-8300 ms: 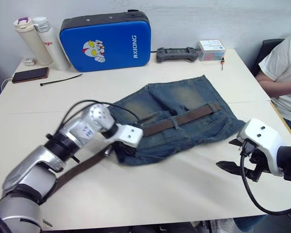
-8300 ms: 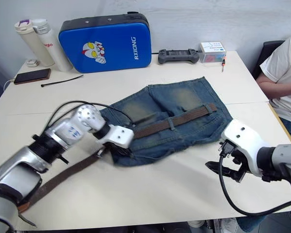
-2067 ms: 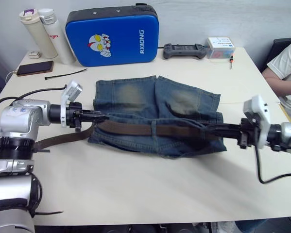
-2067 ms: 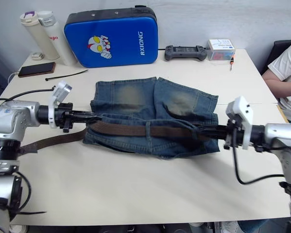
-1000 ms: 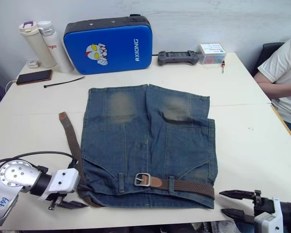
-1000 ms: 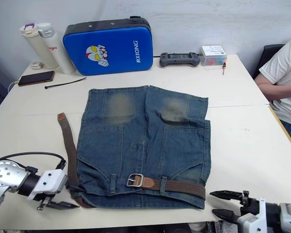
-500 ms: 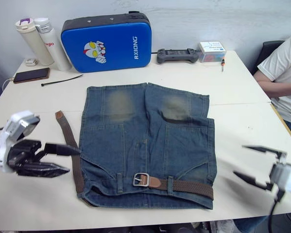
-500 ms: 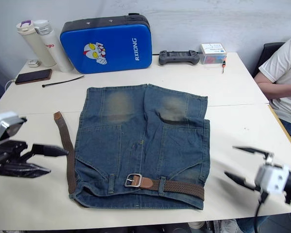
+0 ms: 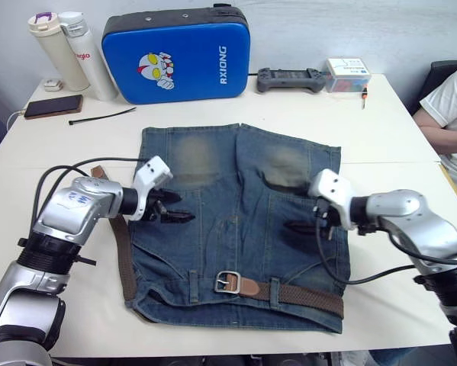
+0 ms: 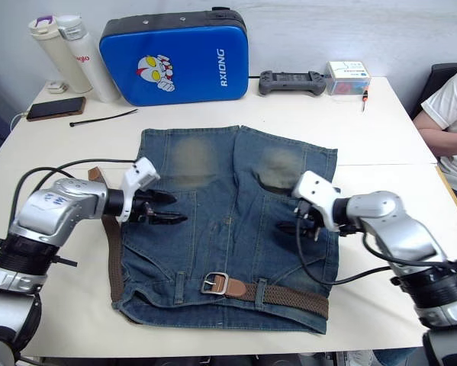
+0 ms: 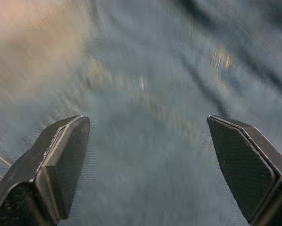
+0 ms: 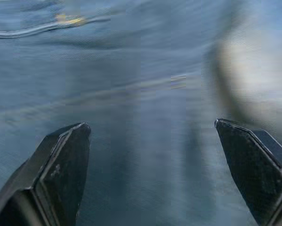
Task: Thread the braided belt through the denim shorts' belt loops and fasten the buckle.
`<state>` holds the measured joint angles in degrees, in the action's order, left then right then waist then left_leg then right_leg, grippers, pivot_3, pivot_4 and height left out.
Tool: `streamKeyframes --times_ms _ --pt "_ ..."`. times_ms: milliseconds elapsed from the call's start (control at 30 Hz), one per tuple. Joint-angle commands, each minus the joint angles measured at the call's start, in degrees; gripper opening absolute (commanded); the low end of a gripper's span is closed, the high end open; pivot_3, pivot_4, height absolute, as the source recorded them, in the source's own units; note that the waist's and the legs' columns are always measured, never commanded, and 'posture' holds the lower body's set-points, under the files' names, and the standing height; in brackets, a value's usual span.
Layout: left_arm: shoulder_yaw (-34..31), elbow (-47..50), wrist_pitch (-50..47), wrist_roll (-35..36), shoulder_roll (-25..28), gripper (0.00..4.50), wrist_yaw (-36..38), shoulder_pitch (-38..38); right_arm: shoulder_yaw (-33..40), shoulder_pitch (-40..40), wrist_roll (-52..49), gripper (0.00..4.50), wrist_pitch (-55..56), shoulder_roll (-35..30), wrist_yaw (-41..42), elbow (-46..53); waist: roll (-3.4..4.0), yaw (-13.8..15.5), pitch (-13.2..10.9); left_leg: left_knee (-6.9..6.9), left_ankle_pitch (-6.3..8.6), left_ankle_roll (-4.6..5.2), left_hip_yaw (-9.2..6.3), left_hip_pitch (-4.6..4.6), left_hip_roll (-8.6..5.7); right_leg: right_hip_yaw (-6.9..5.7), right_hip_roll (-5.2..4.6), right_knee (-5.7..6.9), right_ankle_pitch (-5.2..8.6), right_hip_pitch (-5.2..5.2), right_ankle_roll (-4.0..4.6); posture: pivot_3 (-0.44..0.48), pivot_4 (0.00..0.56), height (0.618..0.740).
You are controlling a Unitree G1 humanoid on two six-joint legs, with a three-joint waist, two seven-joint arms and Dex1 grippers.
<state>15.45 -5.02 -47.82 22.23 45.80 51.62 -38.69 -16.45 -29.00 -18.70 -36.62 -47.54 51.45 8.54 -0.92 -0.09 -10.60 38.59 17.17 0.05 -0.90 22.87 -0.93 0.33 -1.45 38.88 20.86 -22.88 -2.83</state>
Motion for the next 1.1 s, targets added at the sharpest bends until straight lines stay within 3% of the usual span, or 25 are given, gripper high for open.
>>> streamKeyframes --times_ms 33,200,233,333,467,600,933,1100 --pt "2.0 -2.2 2.4 -4.8 -0.9 4.39 0.1 -1.1 -3.6 -0.9 4.0 4.5 -6.1 2.0 -2.3 0.2 0.04 0.0 0.0 0.07 0.01 0.02 0.0 0.0 -0.01 0.01 -0.02 -0.08 0.0 0.0 0.0 0.0 0.15 0.74" --pt "3.5 -3.5 2.2 -7.4 -3.3 4.39 0.5 0.0 -4.9 0.2 4.9 4.5 -12.3 2.8 -2.5 -0.1 -0.02 0.1 0.2 0.04 0.23 0.39 0.0 -0.57 -0.04 0.01 -0.06 -0.14 0.0 0.59 0.0 0.0 0.15 0.74" --pt "4.8 -3.2 2.7 -8.7 -3.5 4.14 0.2 1.0 -5.1 0.2 5.4 4.25 -12.7 2.9 -2.7 -0.3 0.02 0.2 0.4 0.02 0.23 0.39 -0.04 -0.63 -0.04 -0.01 -0.06 -0.18 0.0 0.66 -0.01 0.0 0.15 0.74" --pt "6.3 -2.3 3.0 -11.0 -3.9 3.23 0.1 3.1 -5.1 0.3 6.2 3.35 -14.0 3.3 -3.5 -0.4 0.02 0.0 1.0 -0.16 0.24 0.42 -0.05 -0.84 -0.05 0.0 -0.06 -0.38 0.0 0.89 -0.01 0.0 0.15 0.74" --pt "4.2 -1.0 1.0 -10.4 -4.9 1.62 0.4 4.0 -4.2 1.0 5.8 1.57 -16.1 3.7 -4.2 0.7 0.03 0.0 1.5 -0.7 0.25 0.42 -0.04 -1.62 -0.05 0.01 -0.06 -0.86 0.0 1.64 -0.01 0.0 0.15 0.74" --pt "2.7 -0.5 1.4 -10.5 -4.9 0.04 1.5 4.2 -2.9 1.4 4.8 0.0 -17.2 4.3 -4.4 3.0 -0.06 0.0 1.5 -0.71 0.26 0.43 -0.07 -1.63 -0.04 0.01 -0.07 -0.91 0.0 1.67 -0.01 0.0 0.15 0.74" --pt "-4.9 -0.2 0.0 -7.4 -6.6 0.04 1.8 0.3 5.7 -0.5 -0.2 0.0 -17.9 5.1 -3.5 10.0 -0.03 0.0 1.4 -0.75 0.26 0.42 -0.06 -1.25 -0.05 0.0 -0.08 -0.92 0.0 1.29 -0.01 0.0 0.15 0.74" --pt "-8.7 -5.0 1.3 -7.0 -8.5 0.04 -0.1 -6.7 8.6 -6.6 0.6 0.0 -16.7 5.1 -5.1 5.8 -0.06 0.0 1.1 -0.5 0.21 0.37 -0.07 -0.6 -0.06 -0.02 -0.07 -0.66 -0.02 0.62 -0.05 0.0 0.15 0.74"
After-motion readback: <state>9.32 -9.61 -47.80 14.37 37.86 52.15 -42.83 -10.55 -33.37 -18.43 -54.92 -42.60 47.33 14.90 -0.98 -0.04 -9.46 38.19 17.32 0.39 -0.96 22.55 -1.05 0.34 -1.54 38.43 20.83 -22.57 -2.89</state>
